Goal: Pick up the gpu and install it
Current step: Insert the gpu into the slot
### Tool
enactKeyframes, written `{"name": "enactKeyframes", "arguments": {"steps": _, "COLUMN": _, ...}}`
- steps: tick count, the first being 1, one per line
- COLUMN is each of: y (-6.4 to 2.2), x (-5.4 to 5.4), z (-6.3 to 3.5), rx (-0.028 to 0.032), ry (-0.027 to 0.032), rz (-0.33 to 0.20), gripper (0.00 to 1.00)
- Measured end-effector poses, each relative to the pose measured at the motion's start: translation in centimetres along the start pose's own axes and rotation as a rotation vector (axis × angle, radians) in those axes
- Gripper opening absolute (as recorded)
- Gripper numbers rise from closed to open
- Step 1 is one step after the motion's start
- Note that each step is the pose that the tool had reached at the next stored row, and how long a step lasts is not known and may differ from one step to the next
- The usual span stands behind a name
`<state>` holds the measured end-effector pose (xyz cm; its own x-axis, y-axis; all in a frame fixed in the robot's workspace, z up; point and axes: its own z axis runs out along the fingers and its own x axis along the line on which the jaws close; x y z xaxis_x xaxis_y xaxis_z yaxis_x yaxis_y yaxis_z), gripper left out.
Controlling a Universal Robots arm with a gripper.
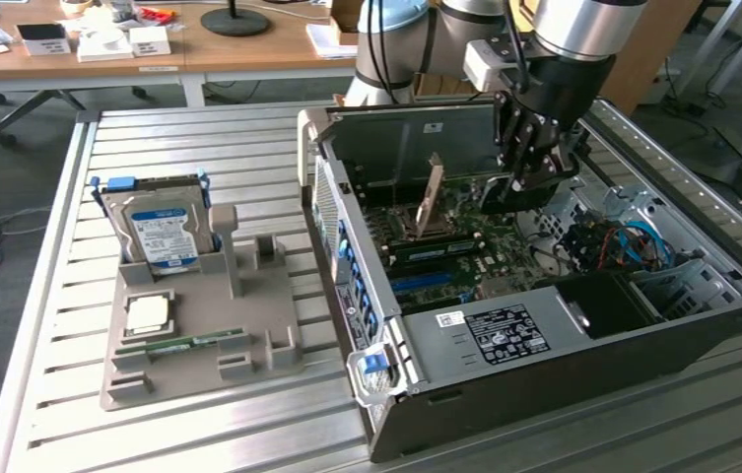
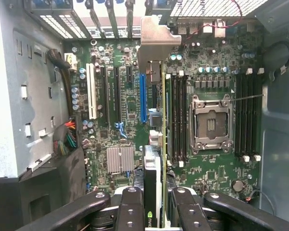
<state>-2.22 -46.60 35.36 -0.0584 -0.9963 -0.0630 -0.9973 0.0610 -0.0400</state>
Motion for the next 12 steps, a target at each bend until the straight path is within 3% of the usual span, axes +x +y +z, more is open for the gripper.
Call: {"name": "enactKeyframes", "arguments": {"steps": 12, "y": 0.67, "x": 0.05, "z": 0.18, "rx": 0.0, "ry": 0.0001, "rz": 0.0, "gripper": 0.27}}
